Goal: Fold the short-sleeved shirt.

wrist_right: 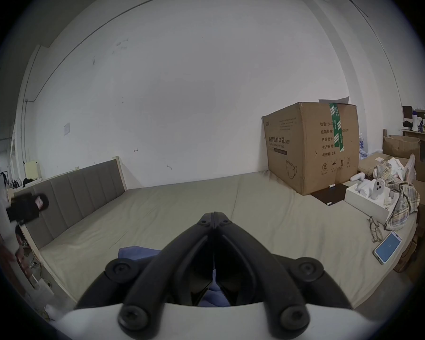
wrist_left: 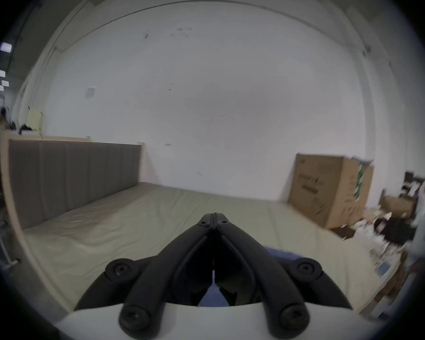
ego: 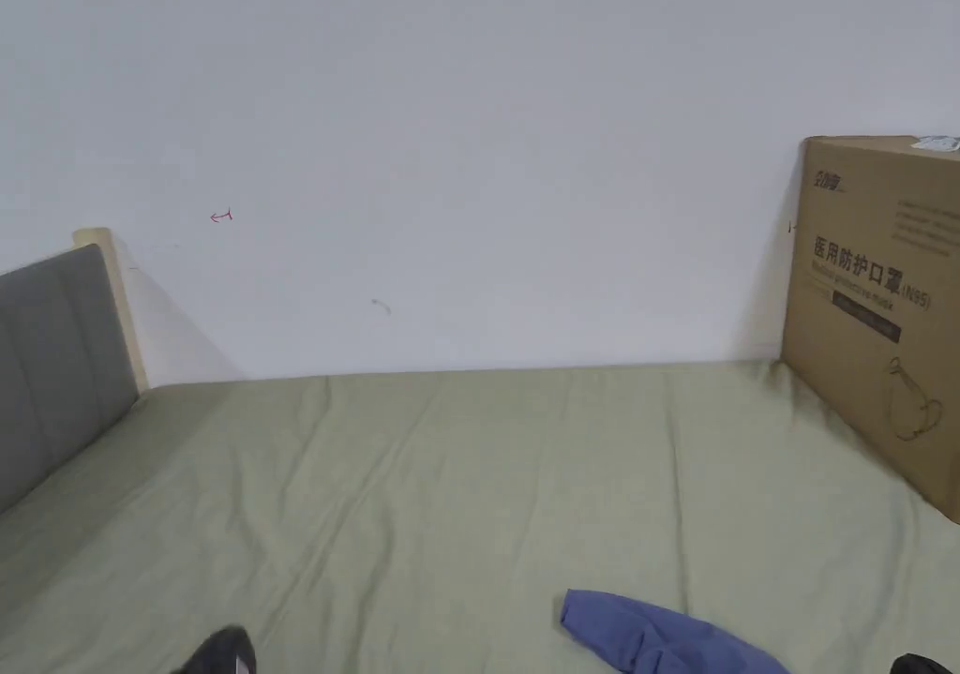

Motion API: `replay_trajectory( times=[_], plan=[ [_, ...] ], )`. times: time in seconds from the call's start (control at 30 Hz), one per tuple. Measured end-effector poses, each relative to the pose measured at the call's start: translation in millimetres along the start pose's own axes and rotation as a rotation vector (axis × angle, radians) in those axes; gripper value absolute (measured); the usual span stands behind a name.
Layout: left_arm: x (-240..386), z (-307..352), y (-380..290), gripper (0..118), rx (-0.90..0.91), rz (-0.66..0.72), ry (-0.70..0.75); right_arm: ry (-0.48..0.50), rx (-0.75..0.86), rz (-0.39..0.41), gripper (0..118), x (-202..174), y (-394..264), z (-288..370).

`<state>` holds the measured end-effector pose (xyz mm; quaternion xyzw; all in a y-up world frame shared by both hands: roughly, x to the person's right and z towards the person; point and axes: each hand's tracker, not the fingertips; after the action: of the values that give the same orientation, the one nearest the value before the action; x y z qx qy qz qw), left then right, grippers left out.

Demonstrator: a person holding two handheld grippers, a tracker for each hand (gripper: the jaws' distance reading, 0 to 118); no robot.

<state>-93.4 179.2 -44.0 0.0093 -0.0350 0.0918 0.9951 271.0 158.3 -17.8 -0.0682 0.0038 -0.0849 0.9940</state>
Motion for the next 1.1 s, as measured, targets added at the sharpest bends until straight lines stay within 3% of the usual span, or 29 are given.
replay_trajectory(
  times=[0.13, 0.23, 0.3, 0.33, 0.37, 0.4, 0.43, 0.53, 0.63, 0.7, 0.73, 0.77, 0.8, 0.83, 0.87, 0.93, 1.03, 1.07, 1.1],
  plan=[
    [-30, -89, 17, 0, -0.341, -0.019, 0.055, 0.024, -0.008, -0.014, 0, 2, 3, -5],
    [-67, -176, -19, 0, -0.749, -0.015, 0.003, 0.029, -0.033, -0.002, 0, 3, 2, -15],
    [-90, -212, -57, 4, -0.861, 0.042, -0.011, 0.037, -0.054, -0.011, 0, 5, -2, -22],
    [-94, -225, -73, 22, -0.902, 0.027, 0.013, 0.040, -0.063, -0.016, 0, 6, -4, -26],
    [-101, -242, -93, 58, -0.965, 0.015, 0.037, 0.039, -0.077, -0.020, 0, 7, -8, -30],
    [-107, -254, -112, 106, -1.036, -0.003, 0.065, 0.034, -0.096, -0.018, 0, 8, -11, -35],
    [-110, -261, -127, 118, -1.046, 0.002, 0.075, 0.031, -0.117, -0.016, 0, 9, -15, -40],
    [-110, -288, -168, 108, -1.057, -0.042, 0.133, 0.026, -0.168, -0.008, 0, 14, -25, -53],
    [-110, -302, -208, 108, -1.108, -0.063, 0.147, 0.010, -0.212, -0.001, 0, 19, -34, -63],
    [-90, -288, -211, 107, -1.013, -0.204, 0.163, -0.002, -0.233, -0.007, 0, 22, -36, -68],
    [-79, -279, -207, 93, -0.966, -0.240, 0.144, -0.005, -0.238, -0.009, 0, 24, -37, -70],
    [-67, -269, -202, 72, -0.923, -0.275, 0.095, -0.008, -0.243, -0.011, 0, 27, -39, -71],
    [-55, -257, -198, 25, -0.886, -0.334, 0.061, -0.010, -0.250, -0.013, 0, 30, -40, -76],
    [-44, -248, -197, 3, -0.873, -0.350, 0.005, -0.010, -0.259, -0.016, 0, 32, -41, -82],
    [-37, -236, -191, 3, -0.853, -0.370, -0.014, -0.003, -0.282, -0.019, 0, 36, -43, -93],
    [-28, -214, -175, 3, -0.768, -0.273, -0.097, 0.074, -0.392, -0.019, 0, 48, -44, -126],
    [-34, -185, -142, 3, -0.569, -0.139, -0.066, 0.123, -0.566, -0.065, 0, 67, -39, -194],
    [-36, -174, -130, 3, -0.525, -0.090, -0.058, 0.134, -0.615, -0.081, 12, 74, -38, -220],
    [-40, -164, -120, 3, -0.488, -0.039, -0.065, 0.175, -0.658, -0.099, 61, 82, -38, -245]
  ],
)
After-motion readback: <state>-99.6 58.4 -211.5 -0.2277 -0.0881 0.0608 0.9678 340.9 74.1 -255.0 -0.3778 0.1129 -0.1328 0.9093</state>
